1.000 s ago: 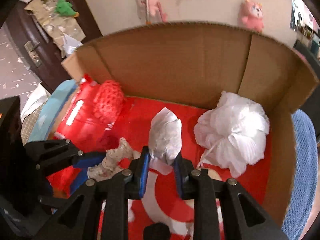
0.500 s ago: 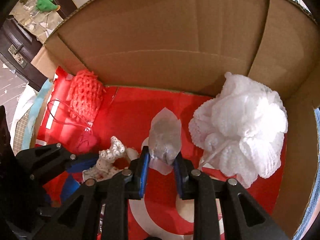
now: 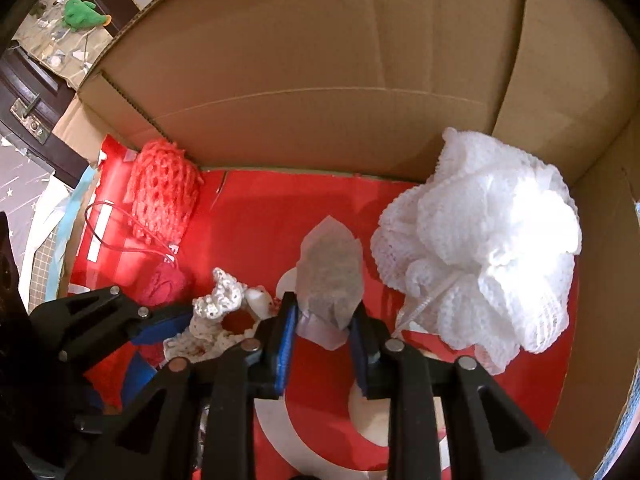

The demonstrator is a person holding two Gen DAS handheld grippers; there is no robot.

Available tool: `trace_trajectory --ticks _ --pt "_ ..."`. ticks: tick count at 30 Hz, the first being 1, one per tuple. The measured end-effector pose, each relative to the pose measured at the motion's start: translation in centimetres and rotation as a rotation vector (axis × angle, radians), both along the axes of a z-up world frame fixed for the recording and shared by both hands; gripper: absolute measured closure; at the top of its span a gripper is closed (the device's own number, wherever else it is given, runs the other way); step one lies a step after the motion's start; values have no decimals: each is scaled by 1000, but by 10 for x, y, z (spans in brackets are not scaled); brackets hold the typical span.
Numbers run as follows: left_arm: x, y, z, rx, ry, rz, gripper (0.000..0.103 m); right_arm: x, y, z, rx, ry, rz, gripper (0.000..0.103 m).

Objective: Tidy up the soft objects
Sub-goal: 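Open the left tool on the scrunchie while the right tool releases the tissue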

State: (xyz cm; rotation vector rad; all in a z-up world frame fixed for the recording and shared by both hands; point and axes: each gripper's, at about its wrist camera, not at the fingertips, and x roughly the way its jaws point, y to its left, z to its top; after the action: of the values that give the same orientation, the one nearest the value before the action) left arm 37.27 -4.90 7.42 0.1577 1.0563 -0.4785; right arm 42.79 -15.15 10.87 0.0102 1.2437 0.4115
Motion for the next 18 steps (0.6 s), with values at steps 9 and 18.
trace_trajectory --ticks 9,18 --pt "-3 -5 -2 2 2 22 55 -2 -6 -1 10 6 -10 65" --pt "-7 -6 -4 0 -14 15 45 -5 -10 4 26 4 -15 55"
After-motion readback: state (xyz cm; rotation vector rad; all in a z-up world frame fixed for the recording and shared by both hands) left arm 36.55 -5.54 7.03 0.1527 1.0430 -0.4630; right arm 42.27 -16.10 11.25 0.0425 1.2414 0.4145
